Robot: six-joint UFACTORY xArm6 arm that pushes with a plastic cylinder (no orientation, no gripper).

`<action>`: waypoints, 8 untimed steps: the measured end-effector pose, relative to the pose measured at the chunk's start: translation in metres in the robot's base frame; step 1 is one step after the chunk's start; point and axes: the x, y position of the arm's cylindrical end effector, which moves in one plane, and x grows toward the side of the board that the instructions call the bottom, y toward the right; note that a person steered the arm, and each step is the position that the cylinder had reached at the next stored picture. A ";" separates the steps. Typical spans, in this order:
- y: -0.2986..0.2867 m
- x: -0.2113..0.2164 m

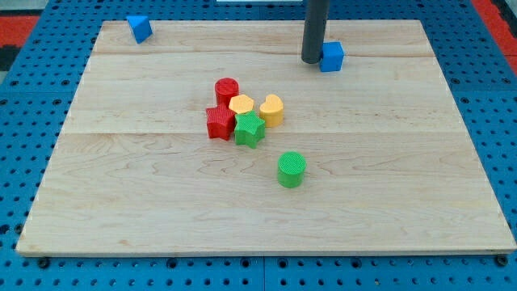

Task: Push the blue cube towards the top right

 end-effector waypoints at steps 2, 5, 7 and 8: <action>0.039 0.018; 0.145 -0.002; 0.079 0.014; 0.080 -0.017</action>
